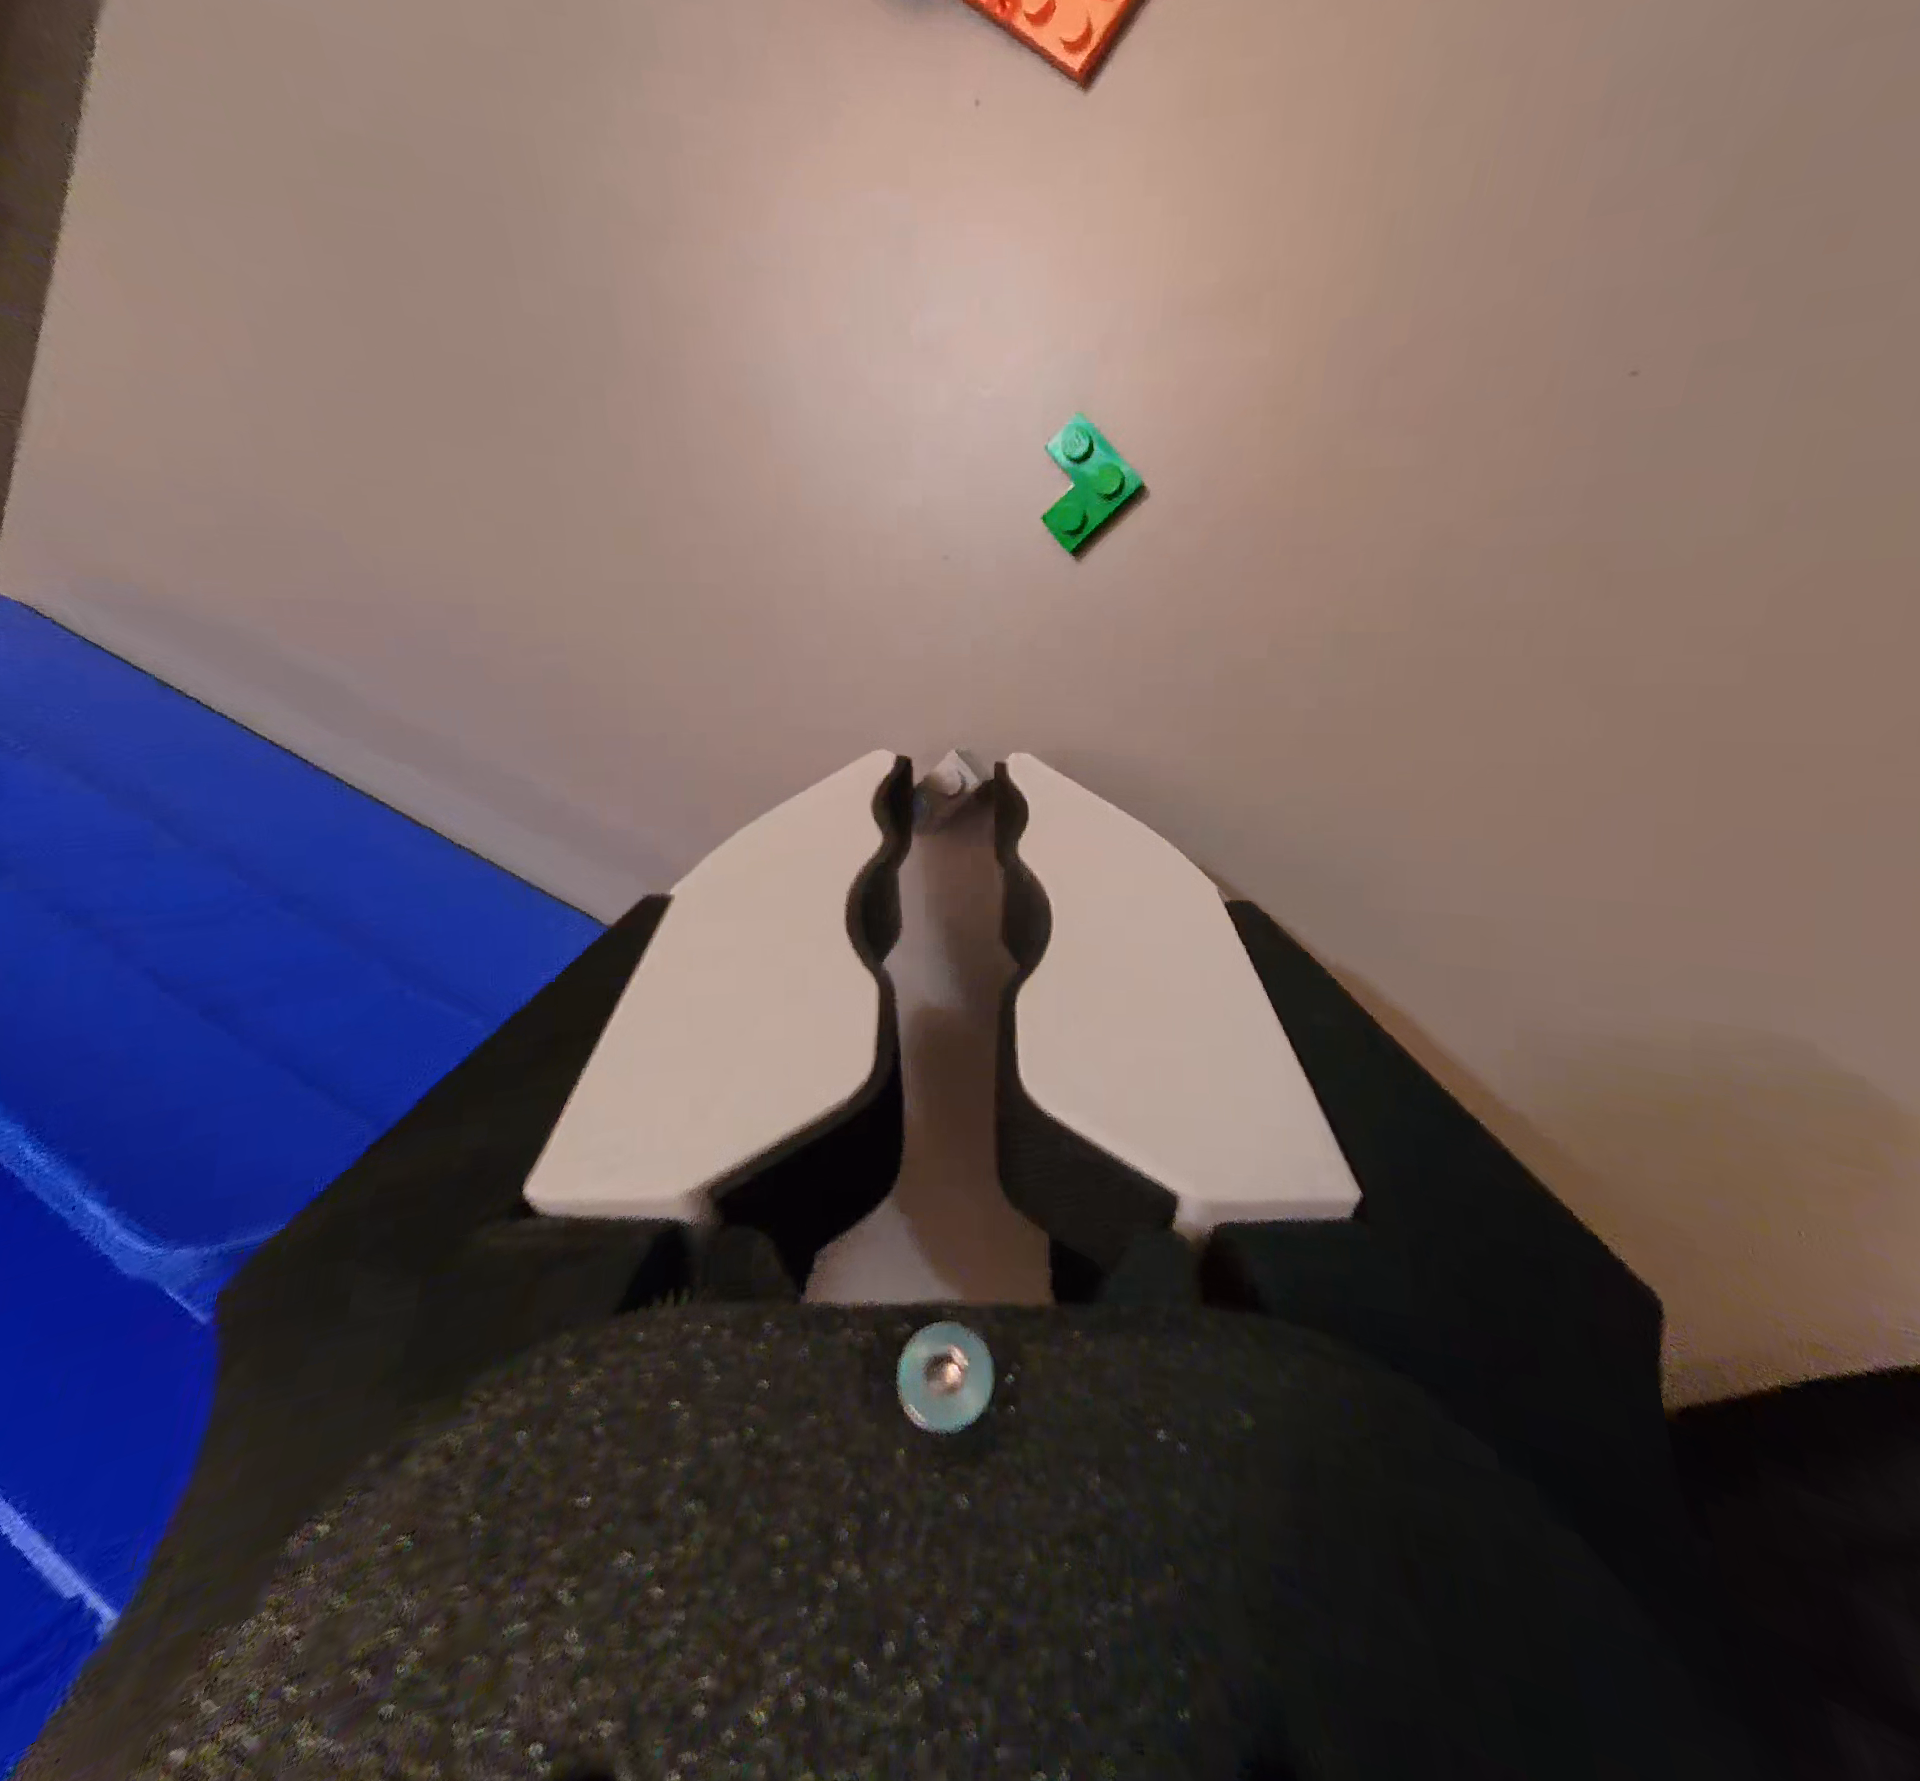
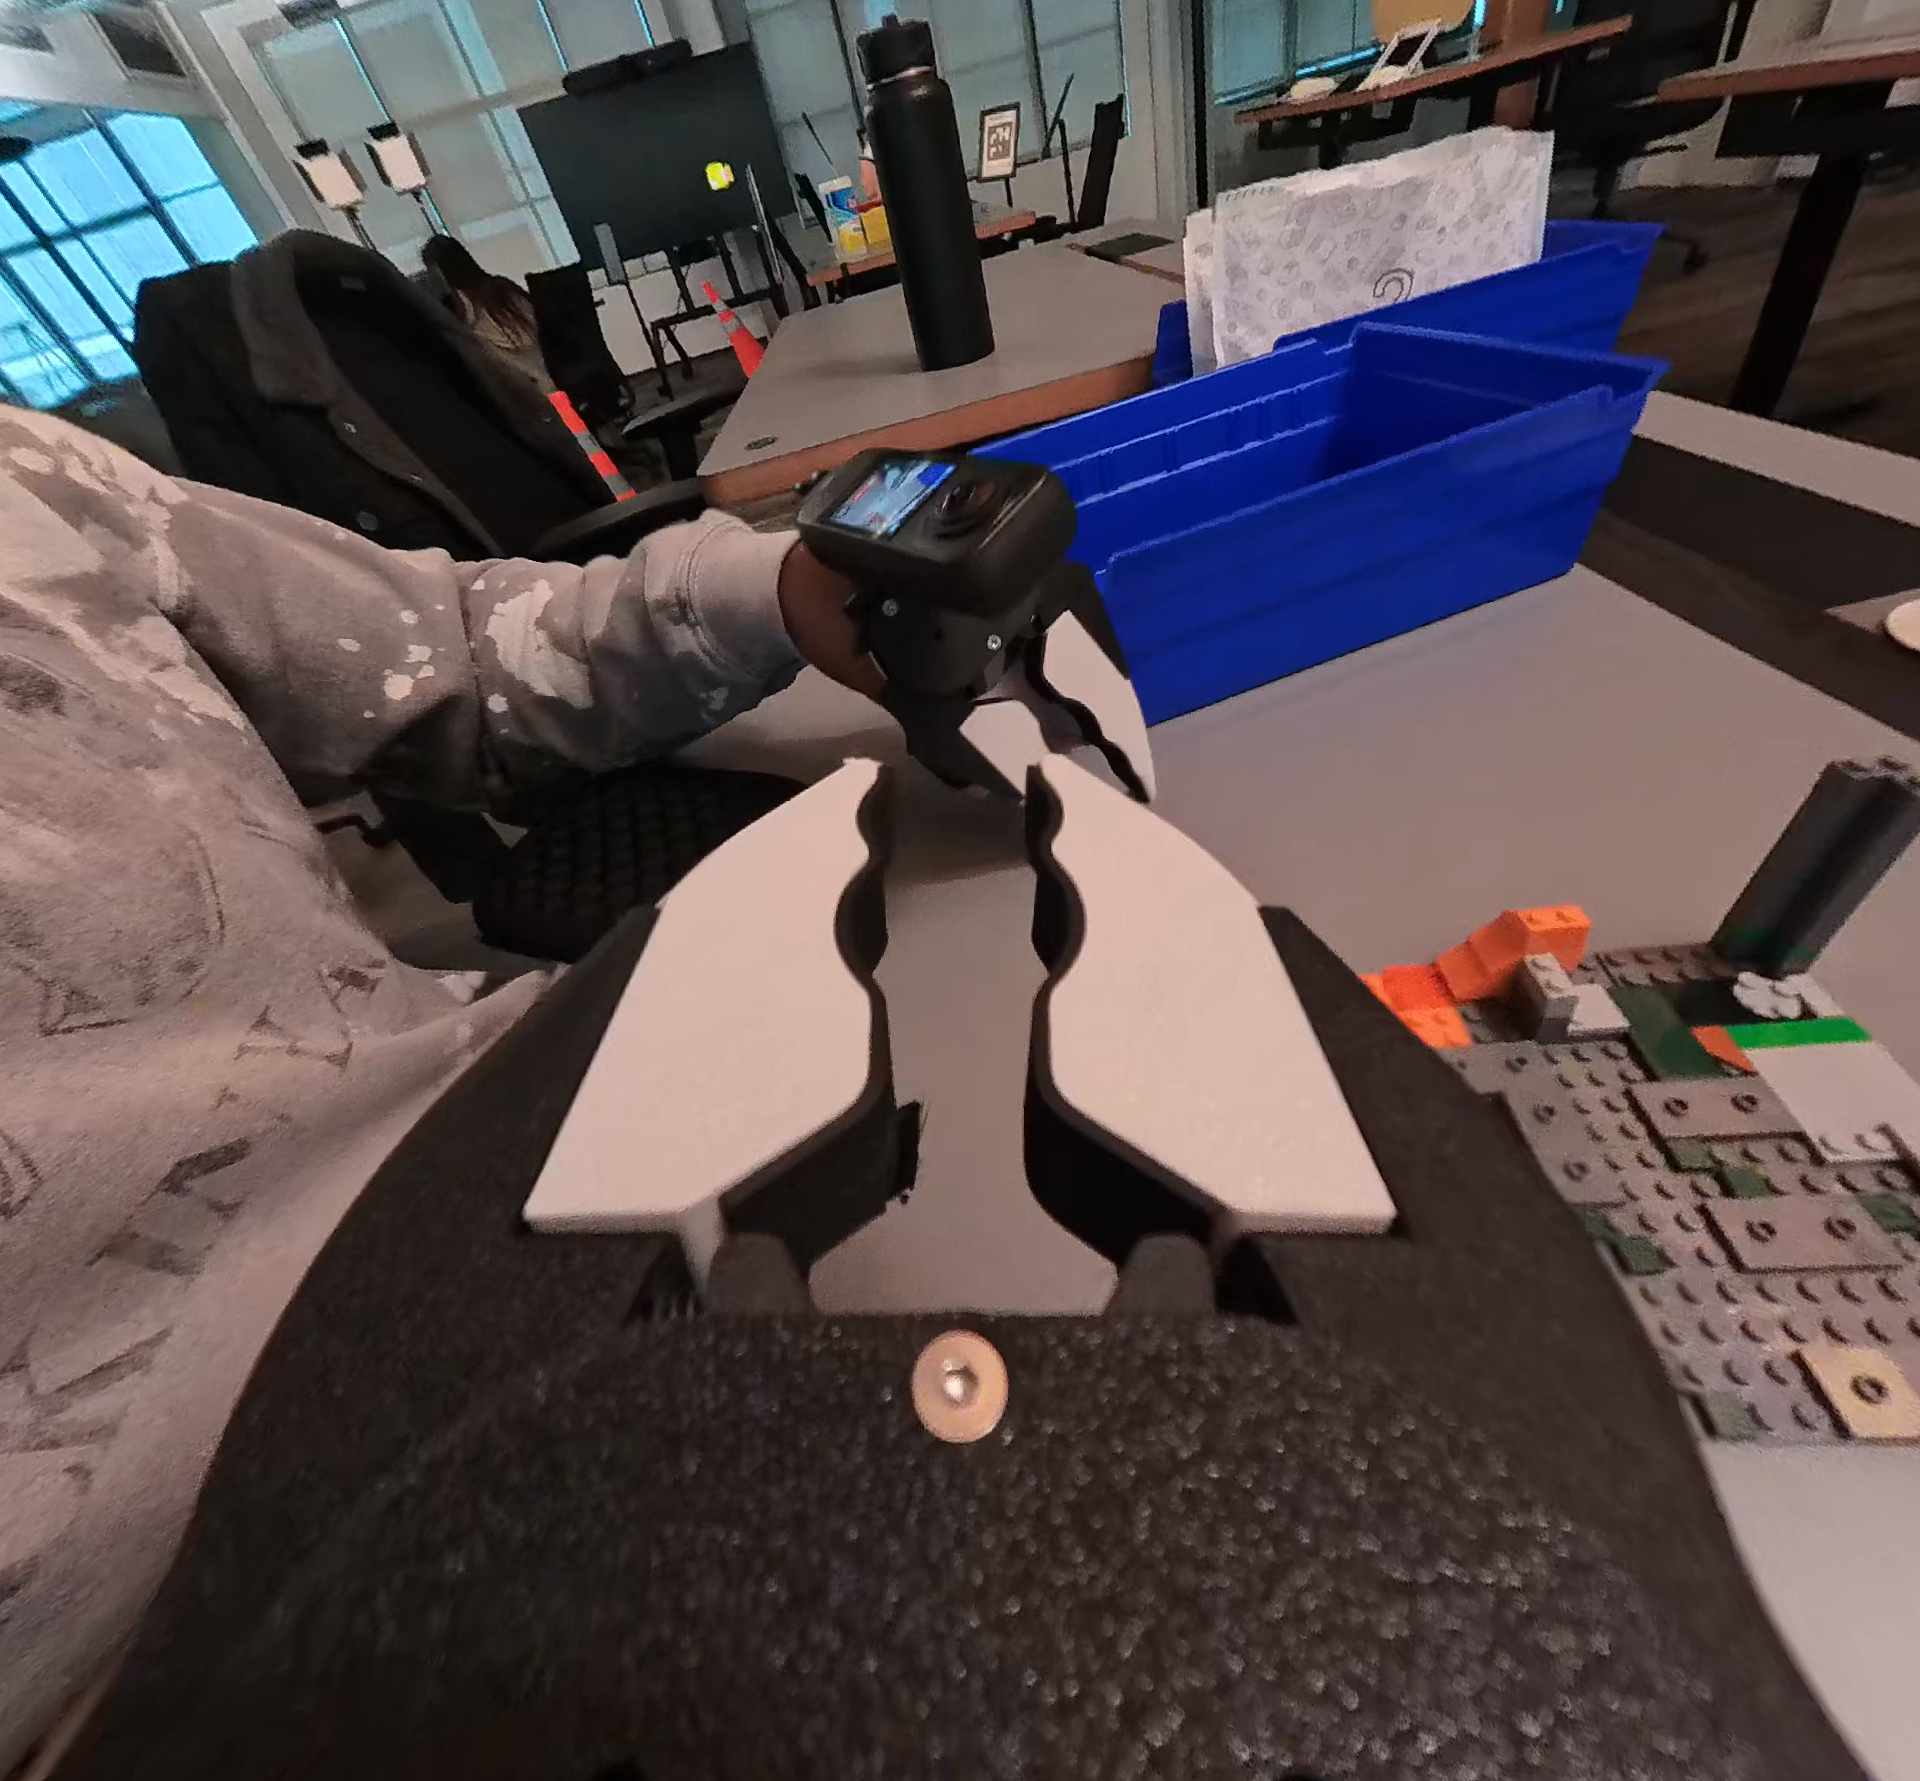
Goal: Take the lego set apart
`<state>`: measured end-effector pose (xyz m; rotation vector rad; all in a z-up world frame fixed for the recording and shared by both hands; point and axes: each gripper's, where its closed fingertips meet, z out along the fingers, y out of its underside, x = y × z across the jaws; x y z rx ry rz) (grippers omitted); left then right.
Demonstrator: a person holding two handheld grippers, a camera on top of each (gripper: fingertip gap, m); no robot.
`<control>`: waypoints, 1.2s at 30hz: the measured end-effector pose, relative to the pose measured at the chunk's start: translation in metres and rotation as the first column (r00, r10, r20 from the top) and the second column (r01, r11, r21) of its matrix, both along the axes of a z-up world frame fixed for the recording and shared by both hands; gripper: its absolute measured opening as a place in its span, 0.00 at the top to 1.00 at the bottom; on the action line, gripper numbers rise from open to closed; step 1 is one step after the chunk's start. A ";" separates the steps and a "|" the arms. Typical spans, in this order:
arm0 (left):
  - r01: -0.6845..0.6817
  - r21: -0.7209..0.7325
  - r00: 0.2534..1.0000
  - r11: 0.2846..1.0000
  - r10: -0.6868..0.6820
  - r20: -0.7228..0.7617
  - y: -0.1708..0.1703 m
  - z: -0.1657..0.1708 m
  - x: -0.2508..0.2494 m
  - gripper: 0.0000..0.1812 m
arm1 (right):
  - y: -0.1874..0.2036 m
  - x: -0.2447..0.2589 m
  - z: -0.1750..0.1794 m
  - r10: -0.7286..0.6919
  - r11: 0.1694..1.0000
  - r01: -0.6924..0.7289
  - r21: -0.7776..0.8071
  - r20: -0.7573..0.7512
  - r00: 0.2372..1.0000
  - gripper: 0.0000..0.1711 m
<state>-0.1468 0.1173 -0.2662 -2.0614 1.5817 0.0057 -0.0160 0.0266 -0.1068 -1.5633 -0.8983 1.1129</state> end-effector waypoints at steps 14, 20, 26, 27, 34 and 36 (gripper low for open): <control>-0.018 0.021 0.951 1.000 0.010 0.310 -0.011 0.054 0.004 0.94 | 0.033 -0.027 0.031 -0.118 0.993 0.115 -0.032 -0.089 0.989 0.86; -0.103 0.096 0.890 0.990 0.048 0.454 0.004 0.093 -0.016 0.94 | 0.102 -0.056 0.081 -0.329 0.940 0.342 -0.014 -0.310 0.892 0.86; -0.251 0.097 0.846 0.963 0.169 0.506 0.030 0.110 -0.064 0.94 | 0.124 -0.109 0.073 -0.350 0.931 0.363 -0.029 -0.344 0.871 0.87; -0.281 0.071 0.837 0.957 0.209 0.505 0.035 0.108 -0.074 0.94 | 0.126 -0.114 0.068 -0.364 0.926 0.375 -0.032 -0.333 0.870 0.87; -0.379 0.003 0.798 0.925 0.325 0.508 0.061 0.093 -0.108 0.82 | 0.138 -0.119 -0.009 -0.575 0.818 0.573 -0.050 -0.034 0.817 0.87; -0.369 0.025 0.809 0.929 0.308 0.500 0.061 0.091 -0.106 0.82 | 0.133 -0.120 -0.037 -0.571 0.818 0.576 0.010 0.136 0.809 0.87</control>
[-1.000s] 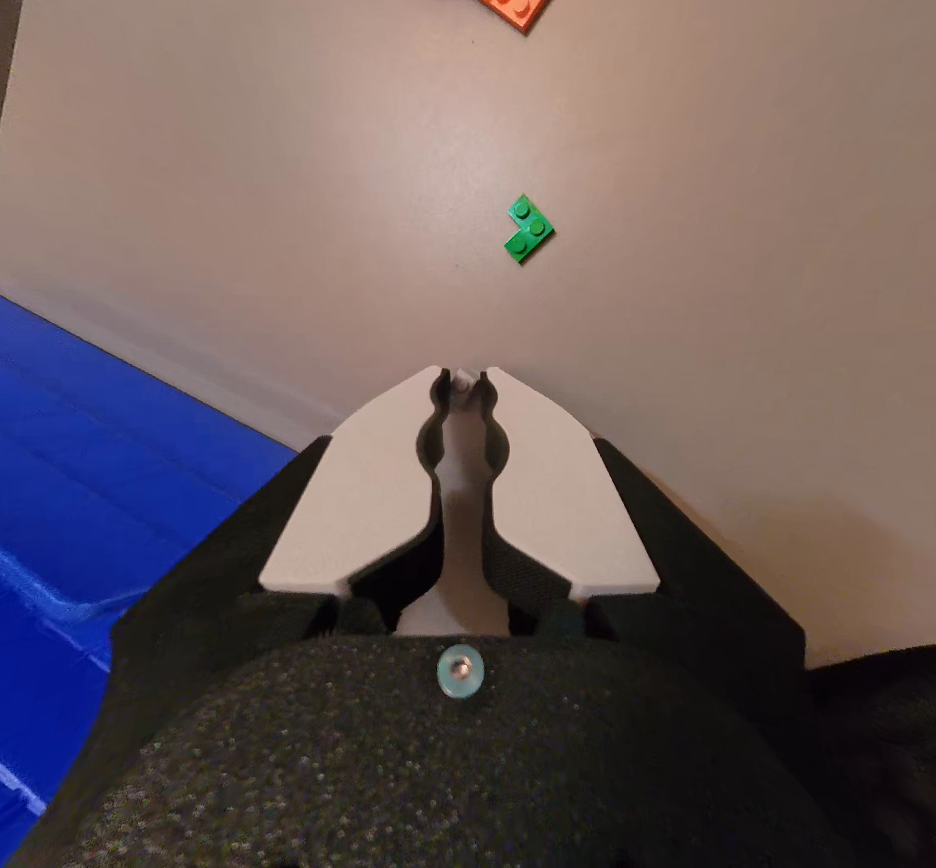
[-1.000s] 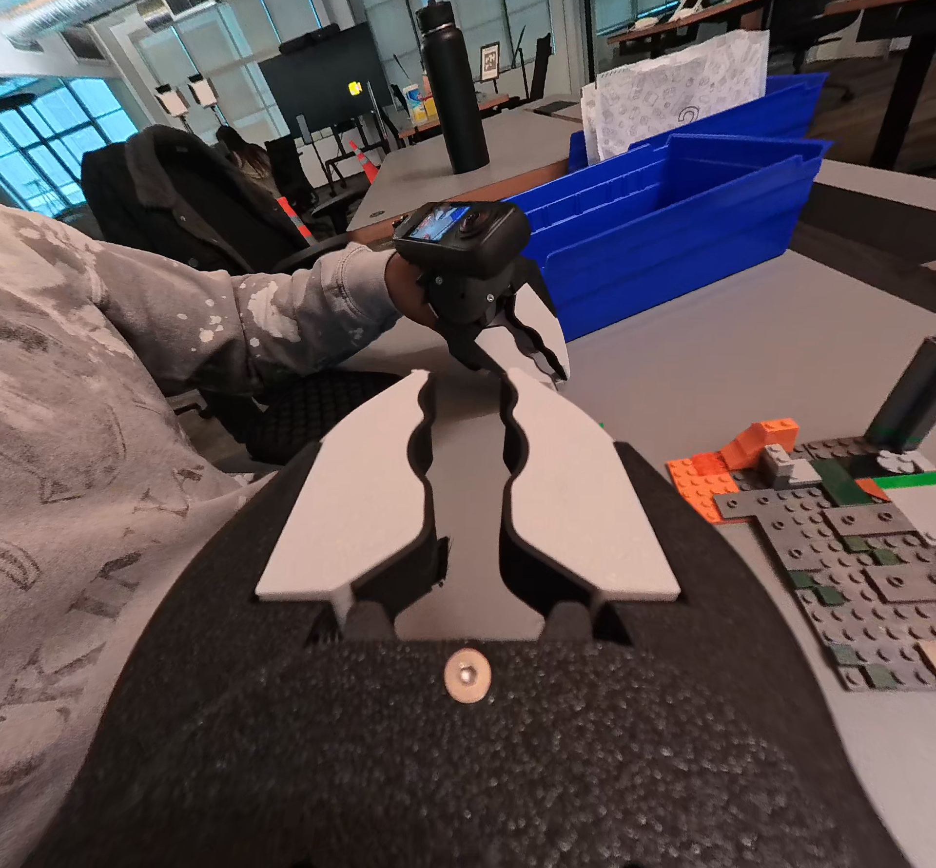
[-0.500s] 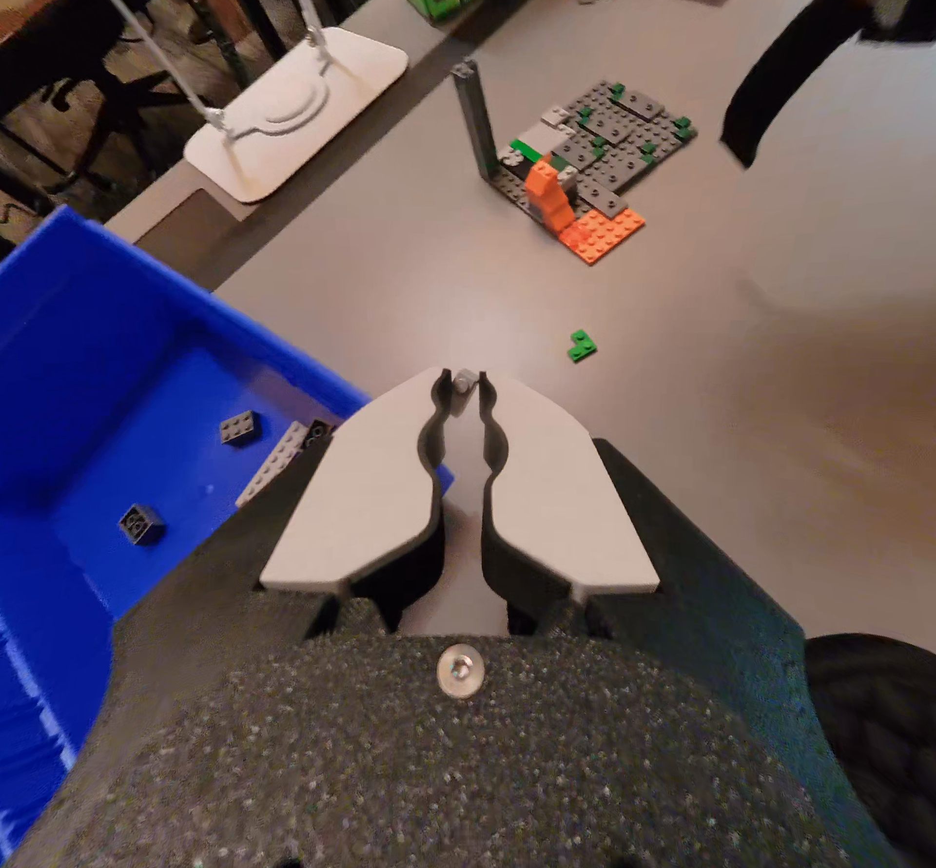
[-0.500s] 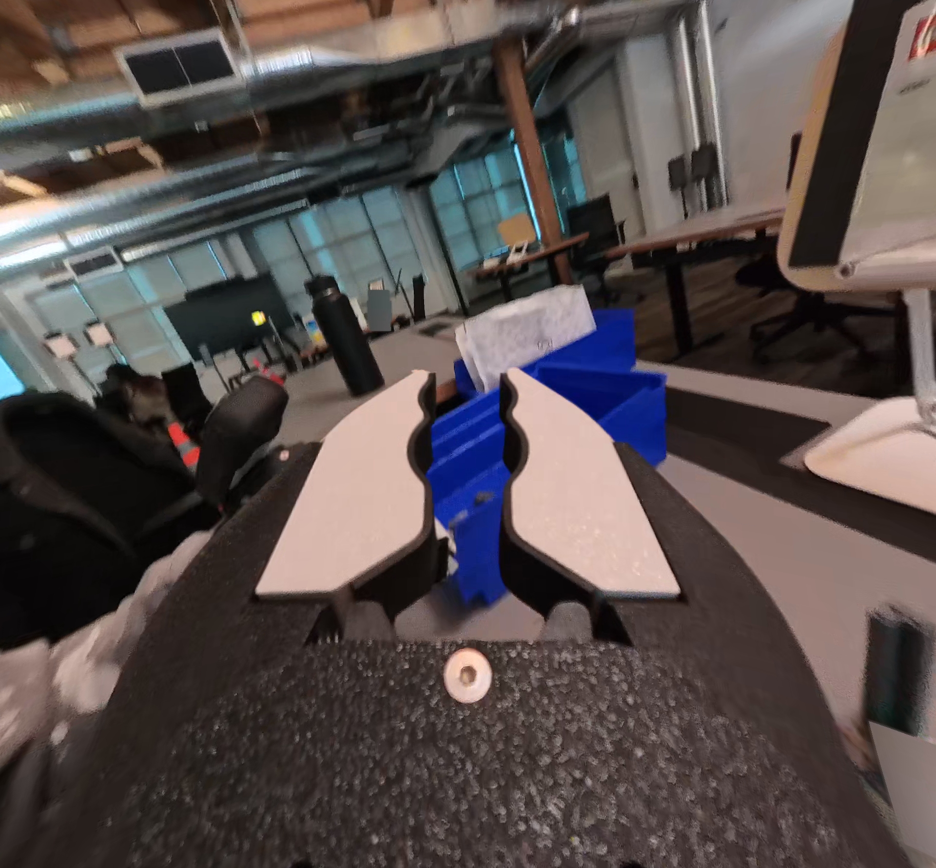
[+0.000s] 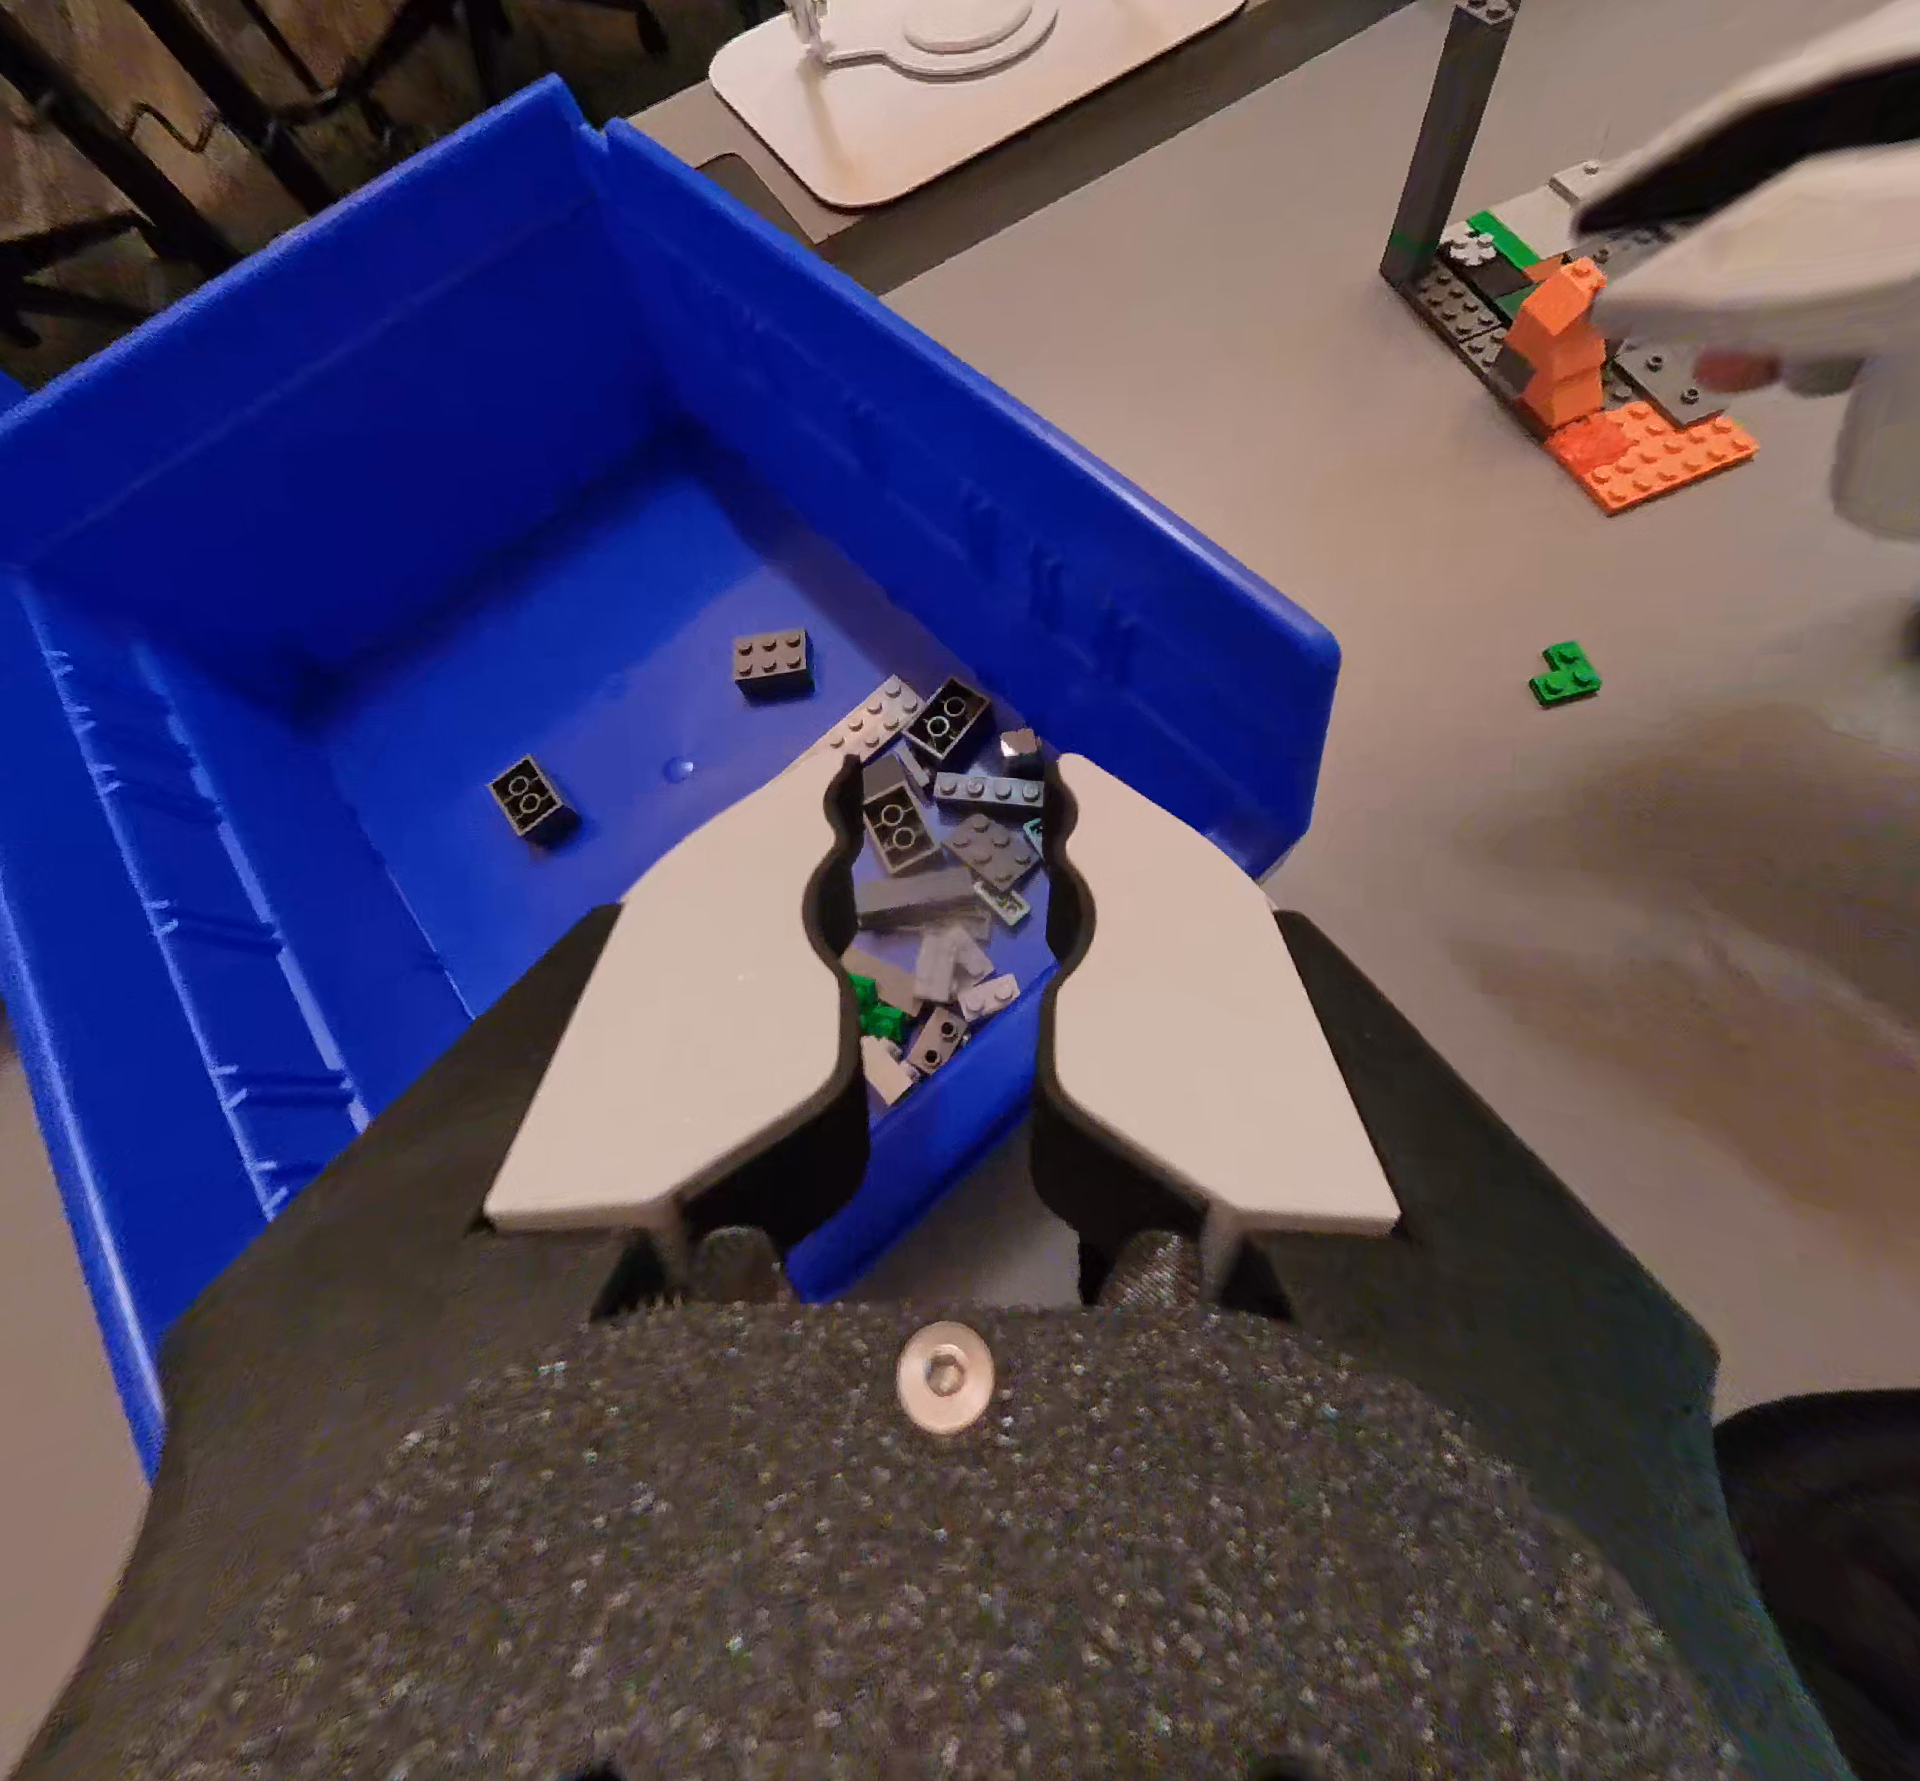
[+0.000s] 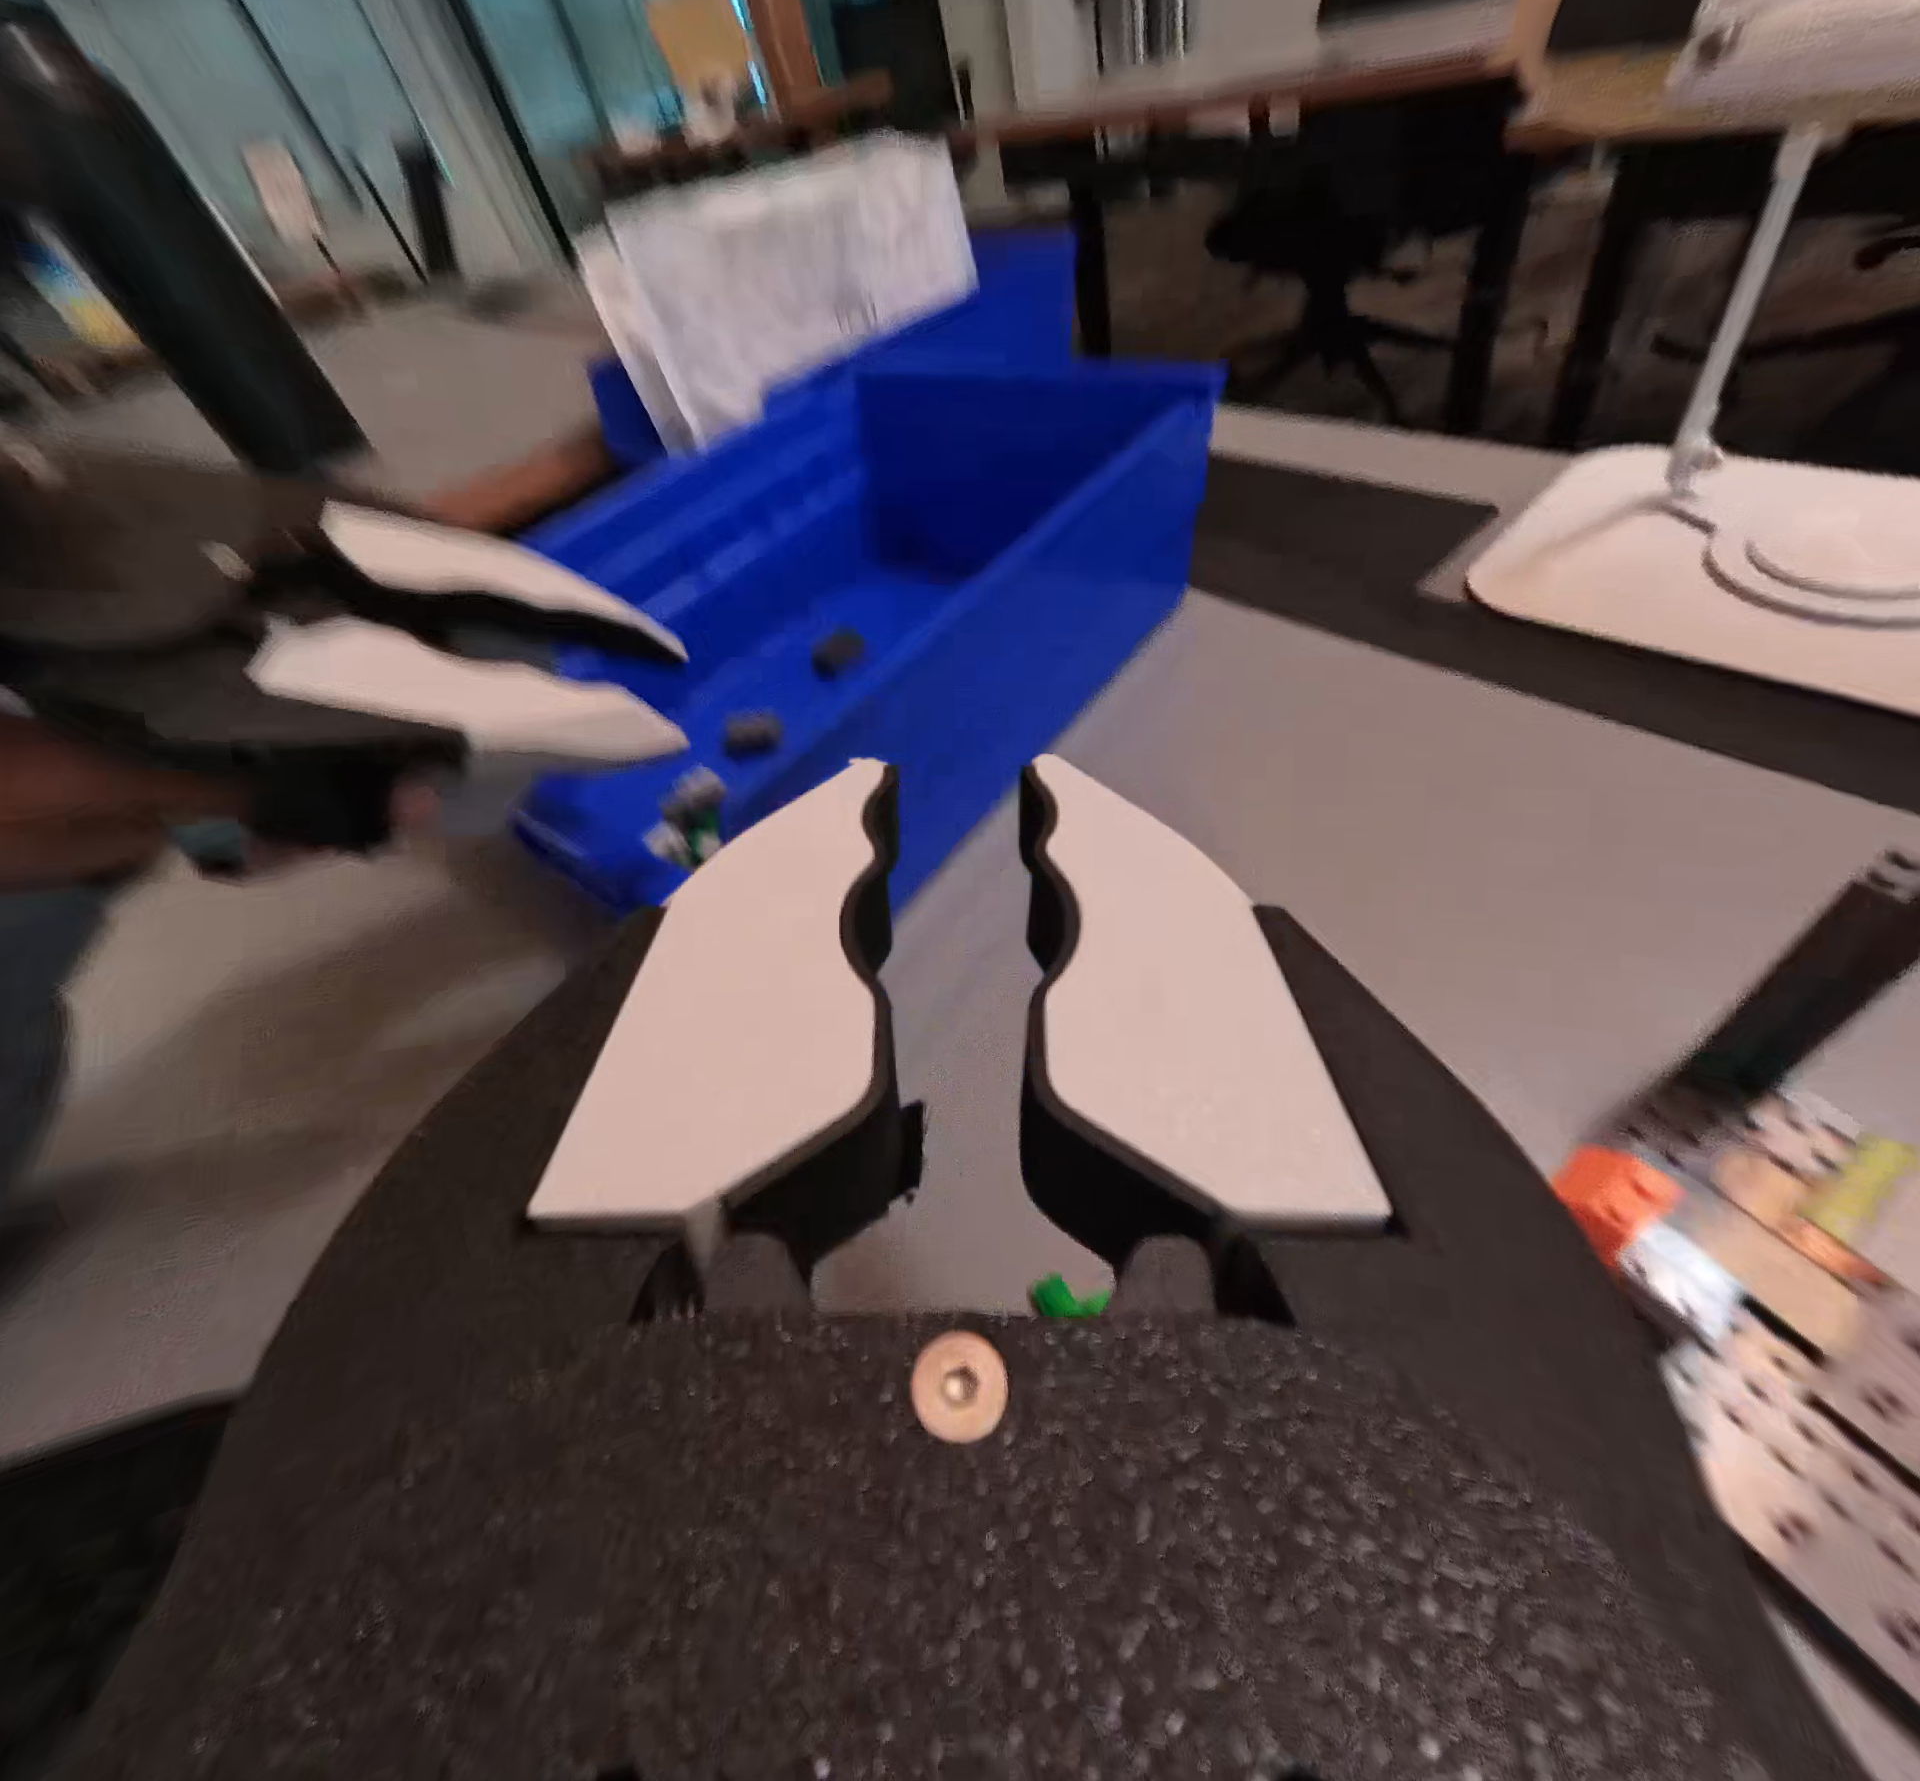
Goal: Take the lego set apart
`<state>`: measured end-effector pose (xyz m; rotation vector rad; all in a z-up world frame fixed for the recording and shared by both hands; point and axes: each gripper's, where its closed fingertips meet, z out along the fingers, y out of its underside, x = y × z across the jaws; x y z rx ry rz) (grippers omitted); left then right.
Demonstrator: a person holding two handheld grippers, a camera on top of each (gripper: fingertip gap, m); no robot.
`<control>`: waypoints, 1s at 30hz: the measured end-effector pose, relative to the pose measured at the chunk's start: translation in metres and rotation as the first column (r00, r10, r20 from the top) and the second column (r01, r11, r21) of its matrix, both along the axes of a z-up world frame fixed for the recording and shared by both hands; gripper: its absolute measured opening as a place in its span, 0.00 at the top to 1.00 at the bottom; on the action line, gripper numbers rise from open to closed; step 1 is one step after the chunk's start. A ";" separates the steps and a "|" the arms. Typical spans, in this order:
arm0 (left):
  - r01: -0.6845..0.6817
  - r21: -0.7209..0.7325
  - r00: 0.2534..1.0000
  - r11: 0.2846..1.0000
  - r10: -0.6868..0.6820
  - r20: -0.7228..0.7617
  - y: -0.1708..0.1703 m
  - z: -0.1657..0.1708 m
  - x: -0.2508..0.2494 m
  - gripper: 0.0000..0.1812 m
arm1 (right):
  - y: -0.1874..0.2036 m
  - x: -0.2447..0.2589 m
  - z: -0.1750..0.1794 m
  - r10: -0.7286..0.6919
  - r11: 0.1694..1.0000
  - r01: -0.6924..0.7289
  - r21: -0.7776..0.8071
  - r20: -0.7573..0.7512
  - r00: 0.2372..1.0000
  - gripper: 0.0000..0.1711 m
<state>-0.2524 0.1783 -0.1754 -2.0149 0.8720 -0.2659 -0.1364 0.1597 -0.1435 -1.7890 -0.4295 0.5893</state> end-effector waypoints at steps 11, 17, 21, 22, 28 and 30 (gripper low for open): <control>0.082 0.113 0.996 0.990 -0.085 0.014 -0.012 0.015 0.025 0.86 | -0.053 0.003 -0.056 0.016 0.981 0.023 -0.191 0.202 0.979 1.00; 0.135 0.187 0.991 0.973 -0.137 -0.002 -0.021 0.022 0.037 0.86 | -0.056 0.037 -0.103 0.047 0.948 0.082 -0.308 0.389 0.920 0.88; 0.140 0.185 0.989 0.973 -0.145 0.015 -0.022 0.020 0.038 0.86 | -0.052 0.039 -0.118 0.090 0.923 0.080 -0.377 0.414 0.906 0.86; 0.143 0.187 0.989 0.972 -0.148 0.013 -0.023 0.019 0.038 0.86 | -0.051 0.040 -0.120 0.093 0.921 0.087 -0.380 0.432 0.897 0.86; 0.182 0.212 0.982 0.960 -0.190 0.018 -0.029 0.020 0.041 0.87 | -0.042 0.039 -0.123 0.116 0.919 0.081 -0.385 0.461 0.880 0.88; 0.196 0.218 0.979 0.956 -0.204 0.013 -0.031 0.019 0.043 0.87 | -0.041 0.037 -0.123 0.140 0.915 0.062 -0.398 0.458 0.878 0.89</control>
